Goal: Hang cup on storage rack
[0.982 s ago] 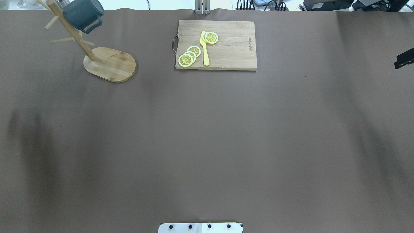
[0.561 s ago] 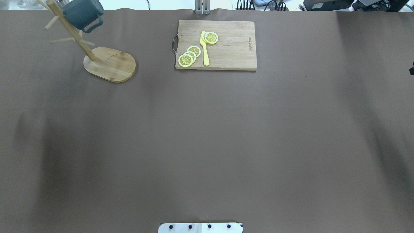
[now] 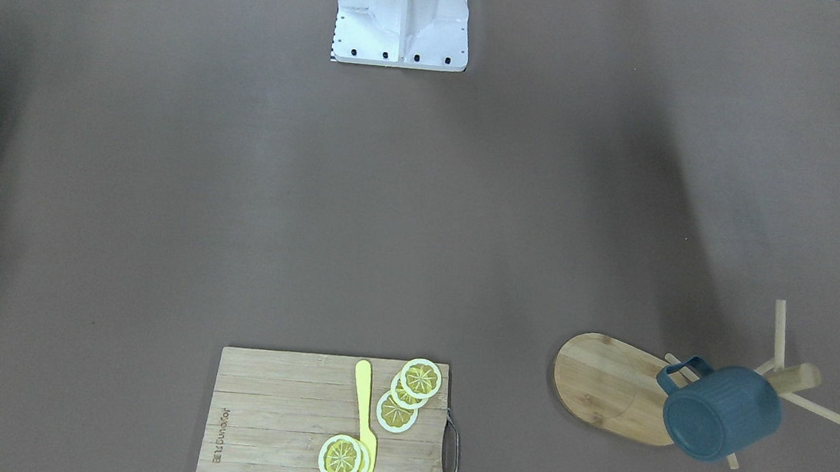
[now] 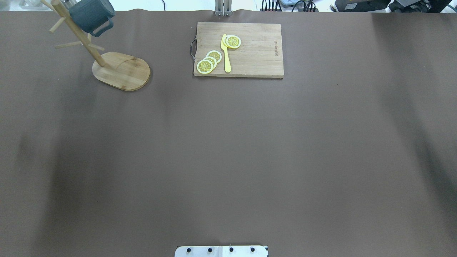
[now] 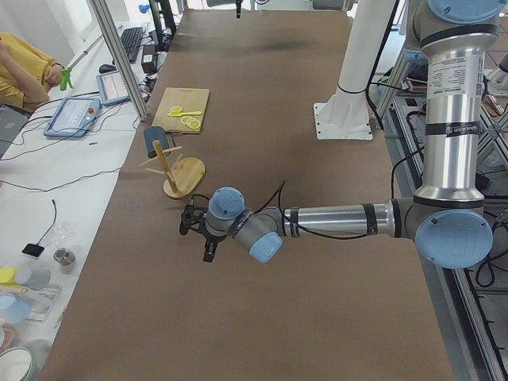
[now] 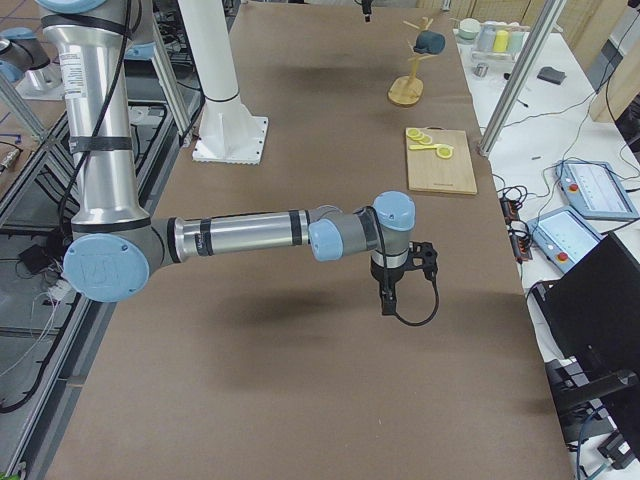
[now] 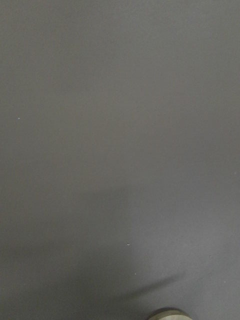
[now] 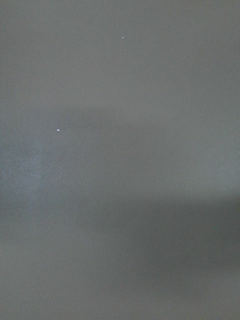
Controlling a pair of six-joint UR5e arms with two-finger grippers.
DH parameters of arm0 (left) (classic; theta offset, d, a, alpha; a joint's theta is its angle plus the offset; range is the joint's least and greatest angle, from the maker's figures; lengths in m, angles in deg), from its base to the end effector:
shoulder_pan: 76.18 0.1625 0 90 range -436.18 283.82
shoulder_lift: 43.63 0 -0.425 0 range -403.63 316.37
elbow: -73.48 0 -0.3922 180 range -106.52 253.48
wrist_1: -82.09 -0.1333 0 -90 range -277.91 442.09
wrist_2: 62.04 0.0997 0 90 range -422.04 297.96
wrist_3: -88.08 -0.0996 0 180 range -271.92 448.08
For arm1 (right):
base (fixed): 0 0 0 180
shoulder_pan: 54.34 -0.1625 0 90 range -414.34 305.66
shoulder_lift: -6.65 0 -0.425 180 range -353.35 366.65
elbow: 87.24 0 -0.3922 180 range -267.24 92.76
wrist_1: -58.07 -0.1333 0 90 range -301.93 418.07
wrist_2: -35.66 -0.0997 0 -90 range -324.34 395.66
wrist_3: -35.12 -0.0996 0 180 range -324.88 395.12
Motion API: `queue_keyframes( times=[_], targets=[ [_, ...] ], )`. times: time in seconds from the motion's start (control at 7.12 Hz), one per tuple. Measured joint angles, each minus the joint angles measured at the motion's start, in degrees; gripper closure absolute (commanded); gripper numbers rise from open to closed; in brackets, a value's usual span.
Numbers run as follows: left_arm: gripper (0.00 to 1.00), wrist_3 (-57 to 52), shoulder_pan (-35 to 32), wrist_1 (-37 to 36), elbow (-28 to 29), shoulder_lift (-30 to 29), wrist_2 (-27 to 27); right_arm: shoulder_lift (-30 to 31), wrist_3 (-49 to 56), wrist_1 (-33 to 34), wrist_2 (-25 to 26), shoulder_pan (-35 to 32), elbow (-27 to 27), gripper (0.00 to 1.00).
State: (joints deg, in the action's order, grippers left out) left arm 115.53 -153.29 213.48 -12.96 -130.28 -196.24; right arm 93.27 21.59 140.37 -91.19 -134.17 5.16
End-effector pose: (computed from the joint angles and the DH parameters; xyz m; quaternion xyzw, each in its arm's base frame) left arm 0.0464 -0.4891 0.6364 0.1339 0.4320 -0.0015 0.8919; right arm -0.0213 -0.5354 0.6015 0.0445 -0.3301 -0.0095 0.9429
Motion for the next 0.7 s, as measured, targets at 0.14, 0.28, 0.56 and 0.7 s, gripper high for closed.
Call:
queue_keyframes(
  times=[0.14, 0.28, 0.56, 0.7],
  targets=[
    [0.02, -2.95, 0.08, -2.54, -0.68, 0.59, -1.27, -0.08, 2.11, -0.02, -0.25, -0.42, -1.78, 0.0],
    [0.02, -5.43, 0.31, -5.26, -1.32, 0.97, -1.86, -0.15, 4.27, -0.02, -0.71, -0.88, -3.36, 0.0],
    [0.02, -10.27, 0.15, -11.51, -3.62, 2.38, -2.19, -0.27, 5.9, 0.44, -1.7, -1.44, -5.35, 0.0],
    [0.02, -11.43, 0.01, -12.9, -4.75, 3.73, -2.25, -0.46, 6.15, 1.6, -2.79, -1.69, -5.71, 0.0]
  ],
)
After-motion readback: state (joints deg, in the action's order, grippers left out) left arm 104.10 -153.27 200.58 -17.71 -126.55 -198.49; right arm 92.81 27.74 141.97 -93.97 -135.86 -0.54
